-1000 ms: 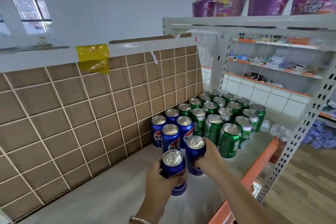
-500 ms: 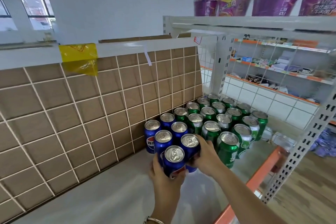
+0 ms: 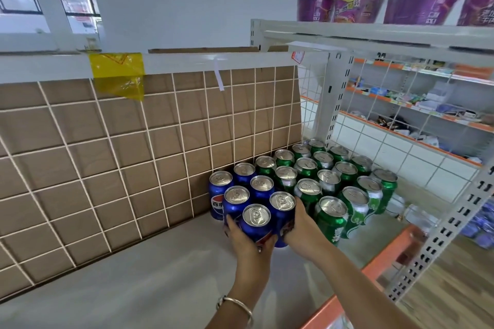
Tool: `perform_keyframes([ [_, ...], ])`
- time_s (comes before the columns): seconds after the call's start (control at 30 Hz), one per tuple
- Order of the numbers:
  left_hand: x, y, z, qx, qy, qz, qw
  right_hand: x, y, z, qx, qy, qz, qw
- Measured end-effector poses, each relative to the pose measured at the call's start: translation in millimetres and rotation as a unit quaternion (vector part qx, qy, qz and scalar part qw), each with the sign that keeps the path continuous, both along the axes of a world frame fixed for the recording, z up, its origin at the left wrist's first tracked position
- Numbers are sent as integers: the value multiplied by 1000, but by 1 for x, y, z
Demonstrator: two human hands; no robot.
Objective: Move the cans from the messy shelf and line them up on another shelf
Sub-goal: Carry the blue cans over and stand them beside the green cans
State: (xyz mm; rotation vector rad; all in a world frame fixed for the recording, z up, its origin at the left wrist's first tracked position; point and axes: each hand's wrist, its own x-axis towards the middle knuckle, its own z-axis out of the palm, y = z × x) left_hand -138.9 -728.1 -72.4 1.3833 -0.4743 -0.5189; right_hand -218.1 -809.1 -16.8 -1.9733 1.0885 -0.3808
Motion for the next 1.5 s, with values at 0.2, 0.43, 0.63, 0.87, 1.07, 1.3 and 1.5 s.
perform_keyframes([
  [0.2, -8, -6, -1, 62, -57, 23, 996, -2, 16, -1, 12, -93, -72, 993],
  [0.43, -13, 10, -2, 58, -12, -24, 998, -17, 41, -12, -44, -162, -79, 983],
  [0.63, -1, 47, 3, 268, -12, -62, 961, -16, 50, -37, -12, -71, 76, 995],
  [0.87, 18, 161, 15, 360, -80, -58, 928, 18, 95, -46, 42, 56, 245, 967],
  [1.07, 18, 280, 32, 434, -114, -40, 893, 61, 183, -44, -58, 84, 408, 907],
  [1.3, 2, 441, 52, 483, -83, 47, 870, 92, 294, -33, -108, 137, 549, 817],
  [1.5, -10, 573, 54, 453, 2, 264, 851, 83, 369, -27, -229, 172, 589, 756],
])
